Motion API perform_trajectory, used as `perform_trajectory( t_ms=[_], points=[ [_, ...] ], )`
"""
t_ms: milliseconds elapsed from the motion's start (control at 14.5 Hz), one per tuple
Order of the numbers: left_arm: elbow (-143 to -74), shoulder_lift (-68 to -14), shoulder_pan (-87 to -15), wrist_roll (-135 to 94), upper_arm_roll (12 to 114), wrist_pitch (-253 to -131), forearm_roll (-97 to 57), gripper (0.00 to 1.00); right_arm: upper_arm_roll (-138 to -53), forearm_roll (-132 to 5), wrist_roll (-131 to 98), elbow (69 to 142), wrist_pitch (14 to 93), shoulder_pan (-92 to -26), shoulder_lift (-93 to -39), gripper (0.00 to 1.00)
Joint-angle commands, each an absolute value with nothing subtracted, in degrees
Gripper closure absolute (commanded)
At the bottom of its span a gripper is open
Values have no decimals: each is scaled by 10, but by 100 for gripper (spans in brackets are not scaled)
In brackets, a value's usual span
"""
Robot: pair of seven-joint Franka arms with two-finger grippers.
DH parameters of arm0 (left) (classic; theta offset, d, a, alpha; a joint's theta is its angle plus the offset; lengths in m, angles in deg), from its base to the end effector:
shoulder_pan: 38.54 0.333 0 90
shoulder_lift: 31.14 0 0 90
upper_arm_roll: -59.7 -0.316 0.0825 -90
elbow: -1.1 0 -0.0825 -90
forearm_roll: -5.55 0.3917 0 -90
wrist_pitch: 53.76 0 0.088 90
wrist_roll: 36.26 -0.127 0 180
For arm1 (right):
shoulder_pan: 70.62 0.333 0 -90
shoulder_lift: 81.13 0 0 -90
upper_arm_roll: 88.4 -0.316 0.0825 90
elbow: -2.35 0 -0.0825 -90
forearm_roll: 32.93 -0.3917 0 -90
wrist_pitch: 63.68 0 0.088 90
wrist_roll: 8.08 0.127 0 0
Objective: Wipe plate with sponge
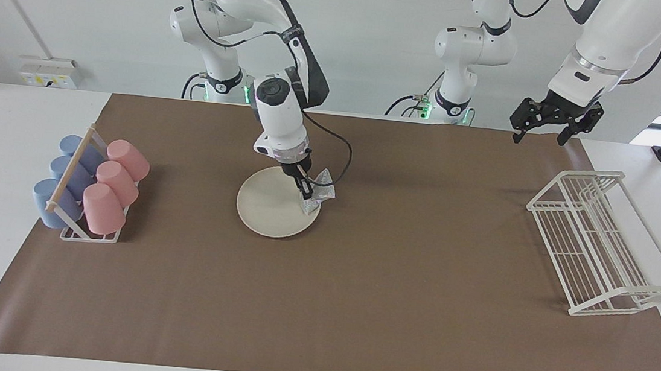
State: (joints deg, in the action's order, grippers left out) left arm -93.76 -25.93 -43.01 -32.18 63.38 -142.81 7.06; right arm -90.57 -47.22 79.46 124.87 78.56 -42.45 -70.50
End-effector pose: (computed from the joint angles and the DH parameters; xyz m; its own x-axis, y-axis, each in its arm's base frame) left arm 0.5263 -0.0735 0.6121 0.9975 -0.0702 -0.0083 -0.0705 -0.9970 -0.0329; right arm 0.5072 0.2989 0.3094 0.3825 -0.9061 -0.1807 -0.9215 -0.3597 -0.1468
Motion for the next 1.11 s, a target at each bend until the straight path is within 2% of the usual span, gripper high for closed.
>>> perform_trajectory(
  t_ms=[0, 276, 622, 829, 1036],
  points=[
    [-935, -273, -454, -313, 620, -1437, 63, 0, -902, -477, 834, 1161, 633, -427, -738, 100],
    [-940, -274, -457, -273, 602, -1437, 0, 0, -901, -452, 889, 1029, 441, -426, -765, 100],
    [-941, -275, -463, -272, 603, -1431, 18, 0, -909, -437, 974, 932, 328, -416, -776, 100],
    [-941, -276, -469, -272, 605, -1431, 50, 0, -909, -429, 1027, 934, 327, -379, -775, 100],
    [-941, -275, -468, -272, 608, -1432, 48, 0, -910, -427, 1105, 931, 382, -349, -756, 100]
  ],
)
